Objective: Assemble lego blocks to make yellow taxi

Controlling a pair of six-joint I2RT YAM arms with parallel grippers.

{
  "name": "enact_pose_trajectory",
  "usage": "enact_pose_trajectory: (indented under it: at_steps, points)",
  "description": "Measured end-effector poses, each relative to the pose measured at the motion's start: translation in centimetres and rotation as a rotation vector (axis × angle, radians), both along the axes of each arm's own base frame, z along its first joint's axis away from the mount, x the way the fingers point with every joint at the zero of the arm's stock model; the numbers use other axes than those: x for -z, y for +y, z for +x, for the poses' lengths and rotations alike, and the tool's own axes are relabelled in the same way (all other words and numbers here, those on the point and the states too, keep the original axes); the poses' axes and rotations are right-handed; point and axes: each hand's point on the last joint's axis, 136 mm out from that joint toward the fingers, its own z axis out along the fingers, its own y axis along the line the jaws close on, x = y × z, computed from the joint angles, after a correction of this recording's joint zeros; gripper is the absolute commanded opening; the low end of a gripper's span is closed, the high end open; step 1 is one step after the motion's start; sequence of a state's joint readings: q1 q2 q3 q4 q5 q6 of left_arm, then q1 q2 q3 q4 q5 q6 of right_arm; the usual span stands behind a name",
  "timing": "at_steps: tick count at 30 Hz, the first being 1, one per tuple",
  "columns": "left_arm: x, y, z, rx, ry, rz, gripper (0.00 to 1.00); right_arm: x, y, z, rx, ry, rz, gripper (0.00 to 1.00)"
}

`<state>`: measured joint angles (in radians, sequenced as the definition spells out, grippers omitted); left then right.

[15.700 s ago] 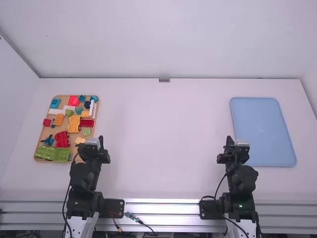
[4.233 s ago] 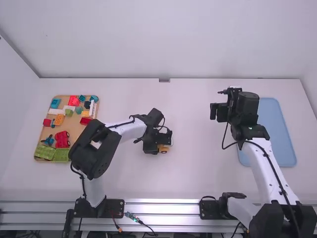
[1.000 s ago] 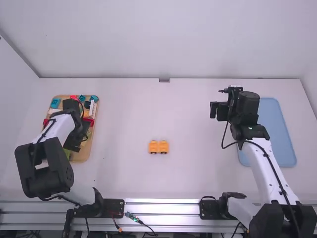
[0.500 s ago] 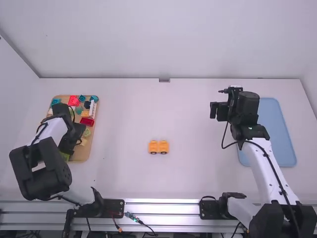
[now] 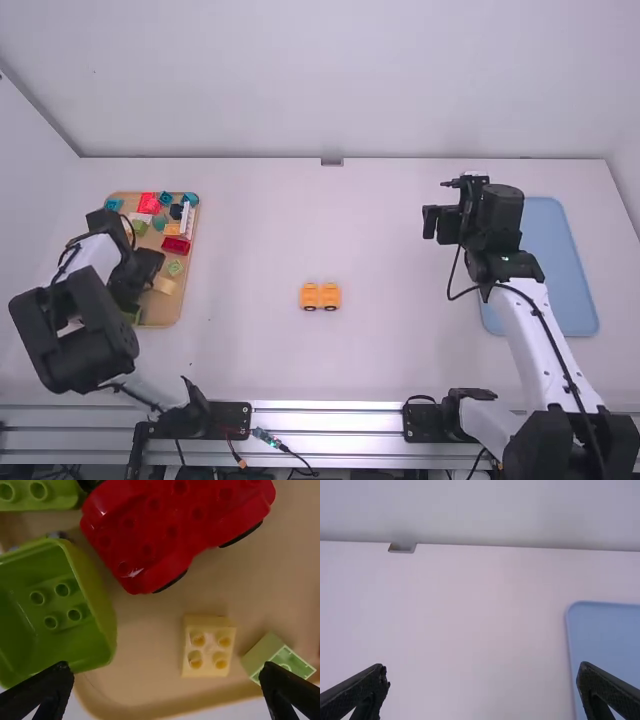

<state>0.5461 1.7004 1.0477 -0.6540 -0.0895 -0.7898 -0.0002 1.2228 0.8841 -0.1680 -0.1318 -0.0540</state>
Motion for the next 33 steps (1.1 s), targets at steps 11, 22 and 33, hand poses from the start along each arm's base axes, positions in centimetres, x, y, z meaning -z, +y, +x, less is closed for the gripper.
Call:
enact_pose_trajectory:
  at_steps: [11, 22, 33]
  points:
    - [0.2, 0.8, 2.3, -0.020, 0.003, -0.043, 0.93, 0.0, 0.0, 0.0, 0.000, 0.000, 0.001, 0.99]
    - [2.5, -0.7, 2.2, -0.032, 0.046, -0.087, 0.89, 0.0, 0.0, 0.0, 0.001, 0.000, 0.002, 0.99]
    - [2.9, -1.3, 2.3, -0.008, 0.072, -0.042, 0.87, 0.2, 0.0, -0.1, -0.001, 0.009, 0.000, 0.99]
